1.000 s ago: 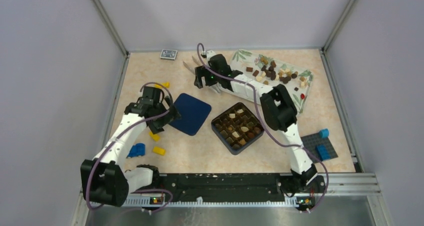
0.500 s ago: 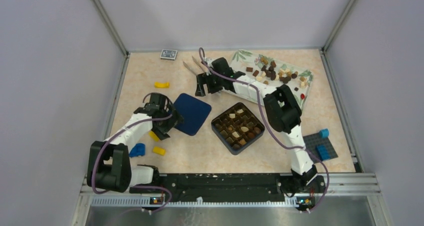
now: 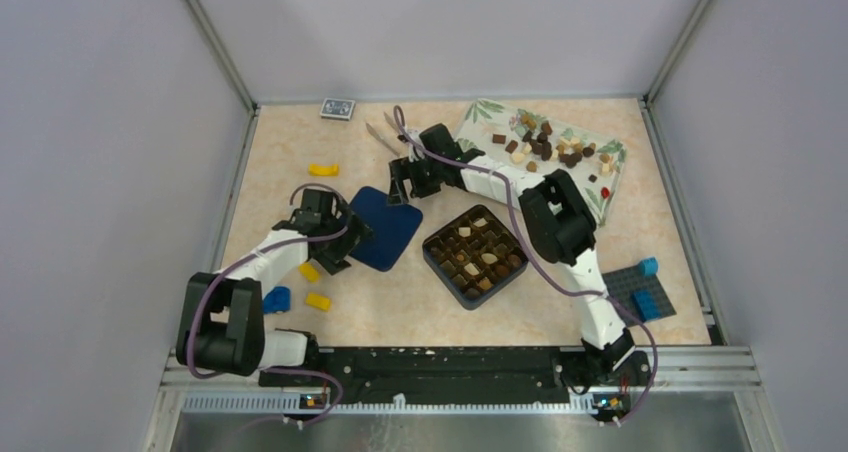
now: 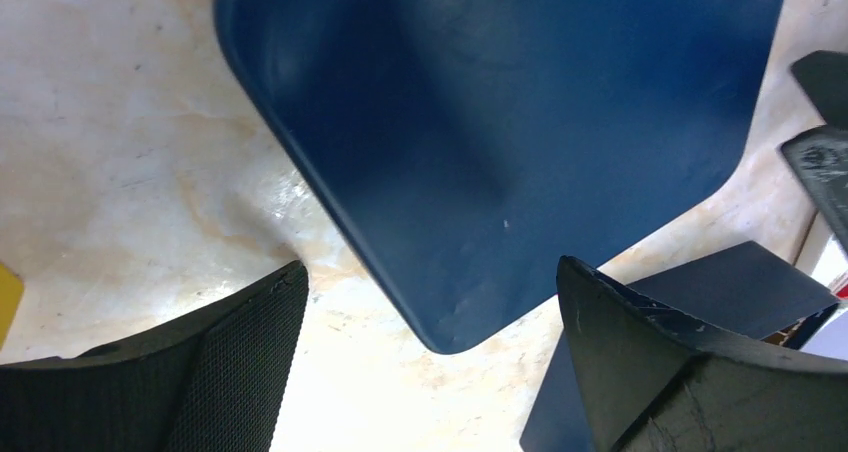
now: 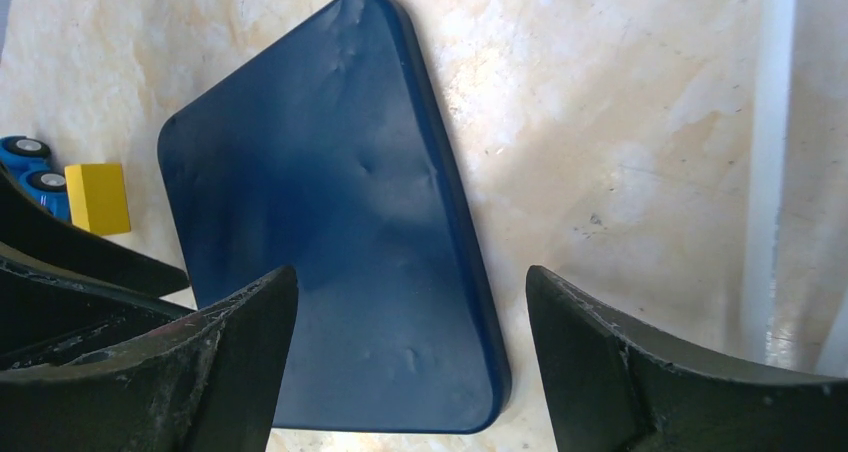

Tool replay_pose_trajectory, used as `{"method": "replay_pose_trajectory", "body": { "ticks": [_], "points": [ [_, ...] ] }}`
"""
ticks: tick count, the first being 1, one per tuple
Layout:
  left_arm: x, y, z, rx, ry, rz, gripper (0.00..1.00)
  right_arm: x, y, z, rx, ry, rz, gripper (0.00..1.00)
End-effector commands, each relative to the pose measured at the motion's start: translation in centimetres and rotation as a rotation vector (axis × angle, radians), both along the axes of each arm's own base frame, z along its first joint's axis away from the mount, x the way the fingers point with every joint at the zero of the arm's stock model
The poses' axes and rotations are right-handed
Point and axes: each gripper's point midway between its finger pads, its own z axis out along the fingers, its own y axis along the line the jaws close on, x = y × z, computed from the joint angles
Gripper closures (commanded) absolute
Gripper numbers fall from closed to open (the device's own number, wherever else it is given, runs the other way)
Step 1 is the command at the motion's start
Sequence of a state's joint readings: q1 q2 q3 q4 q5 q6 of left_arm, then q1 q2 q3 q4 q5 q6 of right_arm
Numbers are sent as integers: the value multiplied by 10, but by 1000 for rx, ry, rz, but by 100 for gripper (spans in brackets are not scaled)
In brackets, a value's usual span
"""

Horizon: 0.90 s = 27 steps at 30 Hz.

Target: Pack the chocolate

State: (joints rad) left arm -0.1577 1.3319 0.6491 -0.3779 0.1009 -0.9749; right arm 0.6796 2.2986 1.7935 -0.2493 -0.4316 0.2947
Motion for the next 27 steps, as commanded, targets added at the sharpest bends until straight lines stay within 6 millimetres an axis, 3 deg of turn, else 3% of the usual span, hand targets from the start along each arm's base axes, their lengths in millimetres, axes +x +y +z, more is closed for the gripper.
{"method": "replay_pose_trajectory", "body": {
  "ticks": [1,11,19,27],
  "points": [
    [4,1,-11,6,-5,0,1,-15,13,-8,35,55,45,18],
    [24,-15,-11,-35,-77,-154,1,-47,12,0,118,155,95,19],
    [44,-29,30,-81,-240,-249,1,-77,9,6,216,253,127,21],
    [42,-39,49,-137,-329,-288,1,-84,7,2,244,290,106,22]
  ]
}}
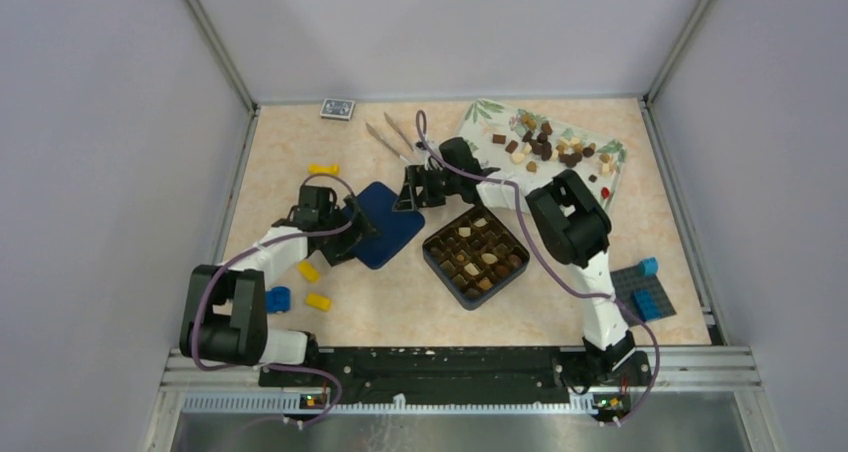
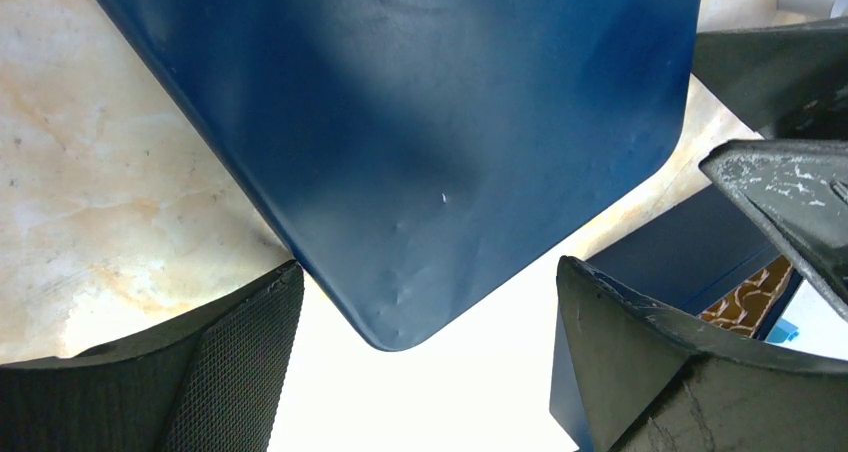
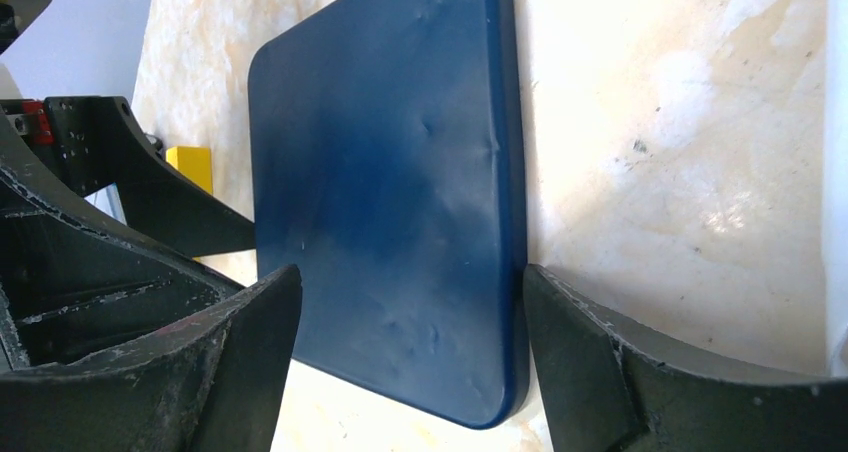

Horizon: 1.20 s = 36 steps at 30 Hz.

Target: Pack the chocolate

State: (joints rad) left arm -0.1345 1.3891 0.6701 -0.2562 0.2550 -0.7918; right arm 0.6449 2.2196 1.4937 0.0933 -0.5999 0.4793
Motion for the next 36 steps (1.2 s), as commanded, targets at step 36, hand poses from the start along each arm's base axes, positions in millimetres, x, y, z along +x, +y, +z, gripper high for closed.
{"method": "replay_pose_trajectory", "body": {
  "ticks": [36],
  "points": [
    [46,90,-17,339,159,232,1,-20,-6,-5,-240,60,-2,23]
  ]
}}
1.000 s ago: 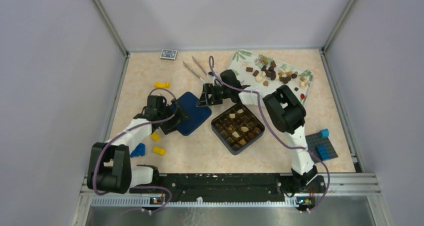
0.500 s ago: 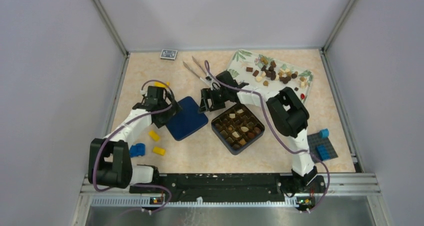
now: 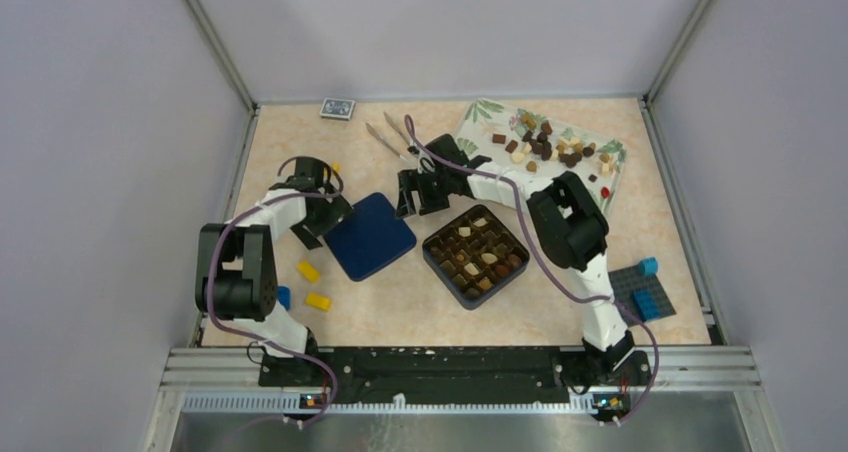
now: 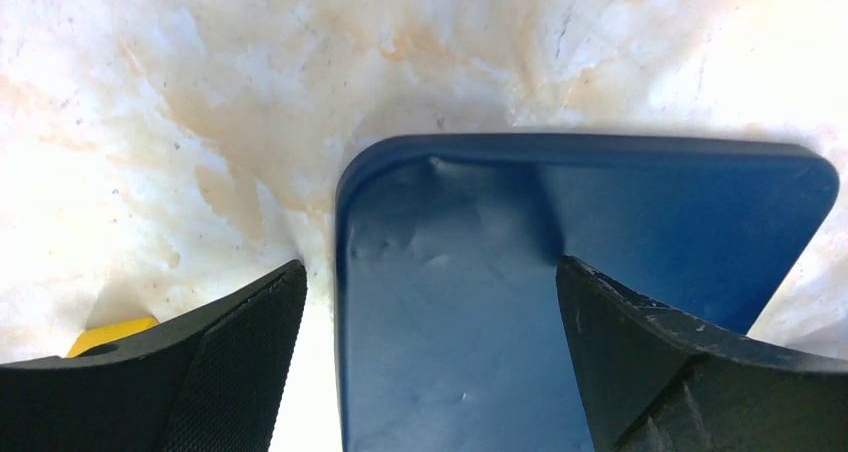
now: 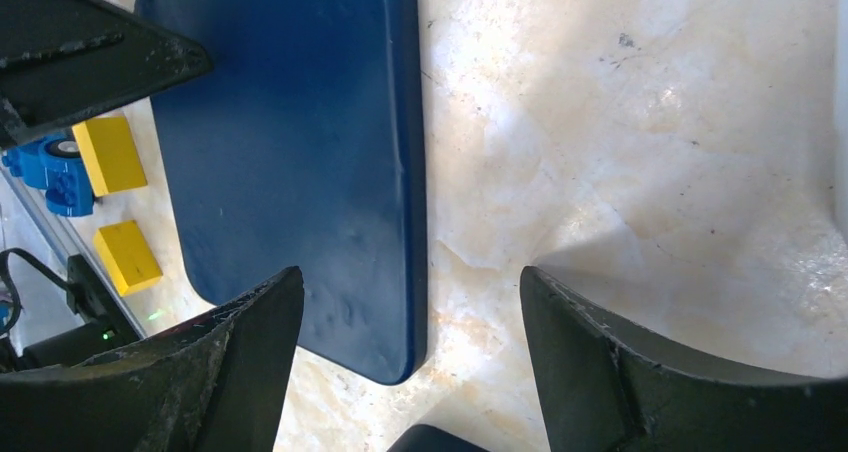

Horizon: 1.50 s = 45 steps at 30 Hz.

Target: Pack the chocolate

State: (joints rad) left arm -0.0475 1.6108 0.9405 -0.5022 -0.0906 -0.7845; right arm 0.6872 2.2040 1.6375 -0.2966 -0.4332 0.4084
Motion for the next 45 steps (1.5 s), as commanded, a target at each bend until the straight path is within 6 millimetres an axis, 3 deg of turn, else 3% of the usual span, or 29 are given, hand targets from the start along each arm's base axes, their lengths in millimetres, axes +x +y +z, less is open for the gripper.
{"method": "replay_pose_trajectory", "body": {
  "ticks": [1,7,12,18,27,31,45],
  "points": [
    [11,3,-2,3,-3,-32,1,-9,9,-1,11,16,40,23],
    [21,-34,-1,-183,-57,-194,1,-23,20,0,92,88,90,23],
    [31,-72,23,-369,-194,-338,1,-26,27,4,138,105,107,23],
    [34,-92,52,-488,-297,-407,1,-25,30,-1,163,121,87,23],
    [26,-103,68,-609,-348,-429,1,-30,30,-9,181,156,68,23],
    [25,-94,79,-636,-394,-406,1,-31,30,-12,188,169,68,24],
    [19,-92,118,-708,-546,-457,1,-35,31,-23,197,201,63,24]
  ]
}}
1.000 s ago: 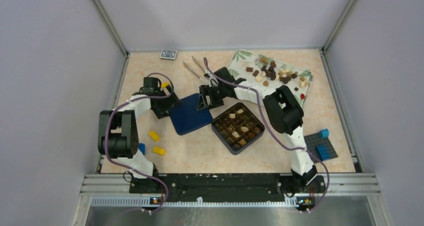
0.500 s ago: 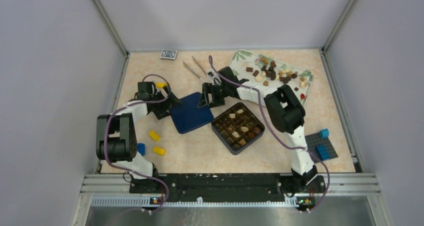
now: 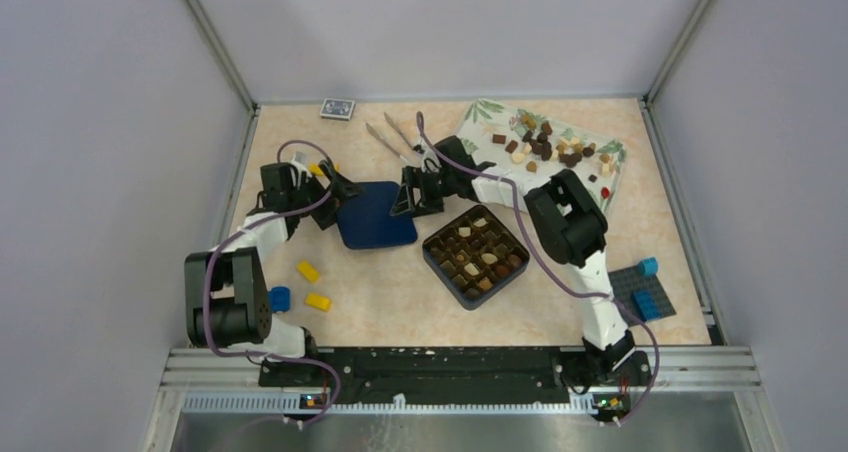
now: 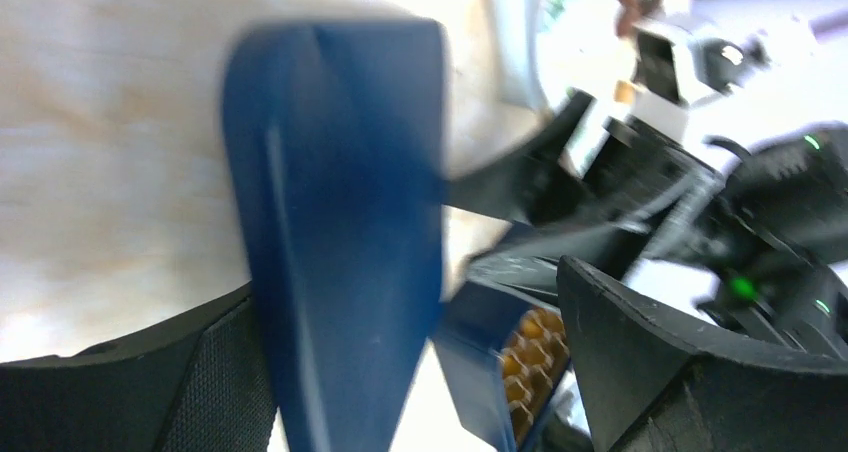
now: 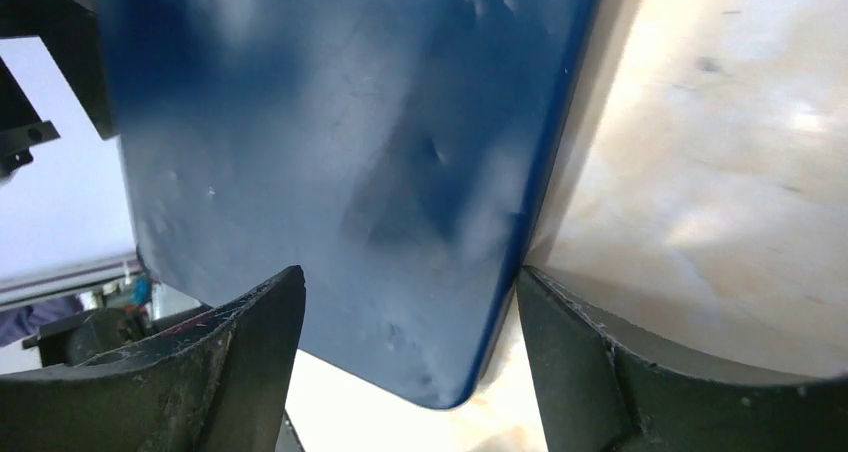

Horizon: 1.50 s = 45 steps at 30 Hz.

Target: Pack the chocolate

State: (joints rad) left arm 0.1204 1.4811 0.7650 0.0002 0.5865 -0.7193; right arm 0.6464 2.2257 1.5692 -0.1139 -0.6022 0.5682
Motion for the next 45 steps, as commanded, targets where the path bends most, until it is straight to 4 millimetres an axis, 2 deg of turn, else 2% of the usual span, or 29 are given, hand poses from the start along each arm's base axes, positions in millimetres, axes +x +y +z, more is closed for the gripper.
{"method": "replay_pose_trajectory", "body": {
  "ticks": [1,7,13,15,18,20,23,27,33,39,43,45],
  "points": [
    [-18,-45,47,-186,-100,-193,1,-35,22,-27,26,69,95,24],
    [-21,-48,43,-219,-86,-206,1,-35,23,-24,37,71,92,24],
    [-23,-41,35,-144,-64,-185,2,-35,20,-23,27,64,85,24],
    [-26,-39,33,-117,-47,-183,5,-35,19,-23,25,62,82,24],
    [-30,-37,32,-92,-38,-181,16,-35,17,-23,19,60,75,24],
    [-31,-34,30,-77,-33,-172,30,-35,16,-25,15,62,74,24],
    [-33,-33,29,-68,-24,-171,43,-35,15,-25,12,62,71,25],
    [-36,-33,28,-60,-15,-175,51,-34,14,-26,6,58,70,25],
    [-40,-31,30,-48,-6,-163,54,-35,11,-29,-5,62,68,25],
    [-43,-30,36,-50,6,-132,72,-35,8,-28,-15,53,67,25],
    [-43,-29,42,-51,-5,-123,92,-33,6,-24,-24,45,62,25],
    [-42,-28,47,-48,-13,-120,100,-32,7,-15,-22,41,71,25]
  ]
}}
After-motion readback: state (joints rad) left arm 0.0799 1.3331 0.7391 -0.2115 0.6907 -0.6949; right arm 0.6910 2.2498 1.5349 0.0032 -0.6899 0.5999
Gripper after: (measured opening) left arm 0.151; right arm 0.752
